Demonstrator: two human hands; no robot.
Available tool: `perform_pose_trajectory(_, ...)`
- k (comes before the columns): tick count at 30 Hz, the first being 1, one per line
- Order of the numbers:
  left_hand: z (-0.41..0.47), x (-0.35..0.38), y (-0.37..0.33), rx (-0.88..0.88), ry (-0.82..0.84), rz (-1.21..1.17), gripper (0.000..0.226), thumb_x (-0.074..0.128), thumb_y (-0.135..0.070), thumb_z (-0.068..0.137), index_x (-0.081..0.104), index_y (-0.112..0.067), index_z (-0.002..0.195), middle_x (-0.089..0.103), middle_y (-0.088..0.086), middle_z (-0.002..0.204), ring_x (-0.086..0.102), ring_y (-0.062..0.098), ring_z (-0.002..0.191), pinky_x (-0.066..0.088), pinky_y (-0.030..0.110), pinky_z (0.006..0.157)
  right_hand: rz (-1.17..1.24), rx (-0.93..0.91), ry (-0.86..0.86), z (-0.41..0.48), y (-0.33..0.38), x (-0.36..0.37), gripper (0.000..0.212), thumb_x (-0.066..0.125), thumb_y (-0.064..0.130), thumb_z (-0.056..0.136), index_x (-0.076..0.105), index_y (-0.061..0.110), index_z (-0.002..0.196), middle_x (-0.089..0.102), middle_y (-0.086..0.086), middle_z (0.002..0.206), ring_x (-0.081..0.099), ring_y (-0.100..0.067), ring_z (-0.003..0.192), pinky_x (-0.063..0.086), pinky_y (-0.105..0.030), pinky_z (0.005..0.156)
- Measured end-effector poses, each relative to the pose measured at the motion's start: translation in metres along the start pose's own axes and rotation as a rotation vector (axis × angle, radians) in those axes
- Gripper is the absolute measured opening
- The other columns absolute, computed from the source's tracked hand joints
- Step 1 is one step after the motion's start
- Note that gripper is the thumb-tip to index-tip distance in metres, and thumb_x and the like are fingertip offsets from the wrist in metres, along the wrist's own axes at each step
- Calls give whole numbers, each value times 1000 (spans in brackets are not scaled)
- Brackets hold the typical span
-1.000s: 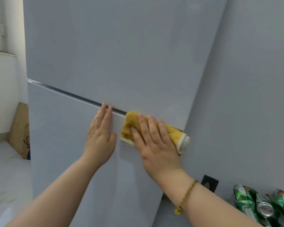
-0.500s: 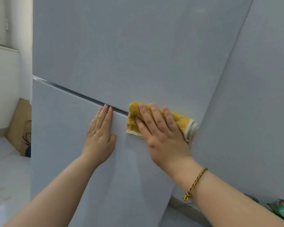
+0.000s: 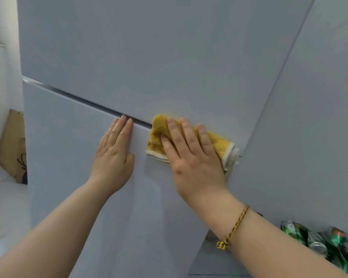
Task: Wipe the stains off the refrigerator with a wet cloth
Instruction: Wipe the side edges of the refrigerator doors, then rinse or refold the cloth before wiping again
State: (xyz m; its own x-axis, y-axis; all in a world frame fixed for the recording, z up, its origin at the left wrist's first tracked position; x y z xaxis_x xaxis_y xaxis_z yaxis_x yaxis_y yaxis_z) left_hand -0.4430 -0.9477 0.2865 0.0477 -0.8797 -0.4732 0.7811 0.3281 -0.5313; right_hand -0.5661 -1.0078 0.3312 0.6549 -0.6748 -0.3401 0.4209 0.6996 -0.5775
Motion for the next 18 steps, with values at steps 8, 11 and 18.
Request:
perform_pose_trajectory(8,-8,2,4,-72,39,-232,64,34,3,87,20,-21,144,7,-25,138,5,-11,128,1,0,101,19,-27,150,8,19,17,55,23,18,80,64,16,116,56,-7,130,53,-28,120,25,-41,104)
perform_pose_trajectory(11,-10,3,7,-98,97,-246,70,34,9,85,17,-24,144,4,-29,136,3,-13,126,-1,-11,89,52,-11,41,-27,0,8,52,19,8,89,60,11,121,53,-14,133,45,-33,124,20,-44,107)
perform_pose_trajectory(18,-31,-15,-8,-334,176,-504,68,36,8,89,21,-45,129,22,-28,135,19,-9,128,14,0,100,413,41,26,-20,8,0,50,30,4,77,63,8,115,57,-16,127,35,-29,122,23,-42,106)
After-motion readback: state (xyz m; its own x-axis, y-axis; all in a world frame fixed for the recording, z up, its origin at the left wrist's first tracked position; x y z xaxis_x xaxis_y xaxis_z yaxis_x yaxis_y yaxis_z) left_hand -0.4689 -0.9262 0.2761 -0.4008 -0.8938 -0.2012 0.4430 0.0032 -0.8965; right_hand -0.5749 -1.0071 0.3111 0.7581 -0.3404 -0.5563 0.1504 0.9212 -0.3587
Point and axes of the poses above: each hand's wrist, its own z-axis towards the middle knuckle, its own x-axis out of the palm, y = z × x, the point moved 7 cm from there along z, towards the middle knuckle
